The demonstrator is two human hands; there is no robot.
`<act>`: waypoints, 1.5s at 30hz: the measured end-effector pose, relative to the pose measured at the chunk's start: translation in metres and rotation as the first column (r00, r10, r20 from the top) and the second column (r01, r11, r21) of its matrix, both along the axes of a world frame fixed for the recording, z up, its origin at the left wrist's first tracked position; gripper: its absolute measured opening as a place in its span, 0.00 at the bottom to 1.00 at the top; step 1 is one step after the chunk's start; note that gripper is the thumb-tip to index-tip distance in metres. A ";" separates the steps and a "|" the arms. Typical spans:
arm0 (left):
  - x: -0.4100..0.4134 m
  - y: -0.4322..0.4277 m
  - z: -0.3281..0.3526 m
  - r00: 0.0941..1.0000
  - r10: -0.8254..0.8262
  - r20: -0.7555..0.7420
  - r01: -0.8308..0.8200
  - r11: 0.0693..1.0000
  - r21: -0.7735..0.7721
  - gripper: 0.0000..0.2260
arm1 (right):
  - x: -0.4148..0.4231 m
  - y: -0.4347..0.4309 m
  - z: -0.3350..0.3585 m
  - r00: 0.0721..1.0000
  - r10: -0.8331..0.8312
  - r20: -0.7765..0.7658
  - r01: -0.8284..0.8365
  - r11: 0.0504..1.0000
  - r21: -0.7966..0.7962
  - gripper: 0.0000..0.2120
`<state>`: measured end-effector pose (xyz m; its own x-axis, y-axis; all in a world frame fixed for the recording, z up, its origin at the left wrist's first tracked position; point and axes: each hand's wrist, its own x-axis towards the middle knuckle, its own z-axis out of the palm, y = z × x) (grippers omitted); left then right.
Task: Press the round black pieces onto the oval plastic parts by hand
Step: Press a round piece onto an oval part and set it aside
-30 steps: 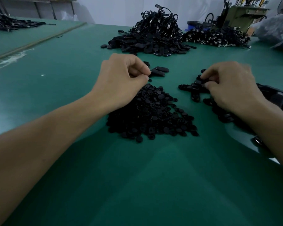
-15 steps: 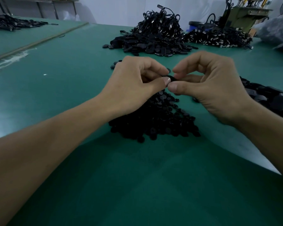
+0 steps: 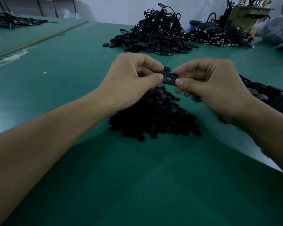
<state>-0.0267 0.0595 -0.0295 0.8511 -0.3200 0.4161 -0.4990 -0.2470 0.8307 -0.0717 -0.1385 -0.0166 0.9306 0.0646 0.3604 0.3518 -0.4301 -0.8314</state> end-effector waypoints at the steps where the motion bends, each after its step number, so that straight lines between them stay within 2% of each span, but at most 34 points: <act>1: 0.000 0.000 0.000 1.000 0.002 0.012 -0.002 1.000 0.012 0.05 | 0.000 0.000 0.000 1.000 0.002 -0.001 -0.002 1.000 -0.002 0.09; 5: -0.001 -0.001 -0.001 0.997 0.035 0.068 -0.039 0.998 0.053 0.04 | 0.000 -0.002 -0.001 0.999 -0.045 0.008 0.046 0.995 -0.090 0.07; 9: 0.001 0.002 -0.001 0.992 0.093 0.084 -0.098 0.993 0.061 0.05 | 0.001 -0.006 -0.002 0.989 -0.135 0.060 0.148 0.901 -0.408 0.04; 12: 0.001 0.002 -0.001 0.989 0.114 0.099 -0.123 0.989 0.084 0.08 | -0.001 -0.008 0.000 0.991 -0.130 -0.003 0.106 0.820 -0.562 0.06; 15: -0.001 0.002 0.001 0.984 0.133 0.115 -0.144 0.985 0.092 0.10 | 0.000 -0.008 0.001 0.987 -0.132 -0.086 0.053 0.791 -0.609 0.09; 23: -0.002 0.000 0.000 0.991 0.105 0.080 -0.110 0.993 0.053 0.07 | 0.002 -0.001 -0.002 0.978 -0.118 -0.175 0.008 0.849 -0.529 0.06; 27: -0.001 0.000 -0.001 0.992 0.106 0.073 -0.108 0.994 0.030 0.07 | 0.002 -0.001 -0.004 0.989 -0.123 -0.079 0.065 0.854 -0.516 0.05; 30: -0.002 0.000 0.000 0.994 0.088 0.072 -0.090 0.996 0.026 0.08 | 0.000 0.001 -0.002 0.995 -0.101 0.024 0.102 0.918 -0.383 0.08; 34: -0.005 -0.002 0.000 0.995 0.074 0.071 -0.075 0.997 0.013 0.09 | -0.004 0.005 0.002 0.988 -0.087 0.125 0.115 0.963 -0.242 0.06; 37: -0.006 -0.003 0.001 0.996 0.068 0.063 -0.069 0.998 0.008 0.10 | -0.008 0.008 0.005 0.990 -0.071 0.121 0.087 0.988 -0.129 0.05; 41: -0.007 -0.004 0.001 0.997 0.061 0.047 -0.061 0.998 0.005 0.10 | -0.011 0.011 0.007 0.993 -0.067 0.093 0.073 0.995 -0.064 0.08; 45: -0.009 -0.005 0.001 0.997 0.057 0.051 -0.057 0.998 0.004 0.11 | -0.011 0.011 0.007 0.992 -0.071 0.100 0.078 0.995 -0.061 0.07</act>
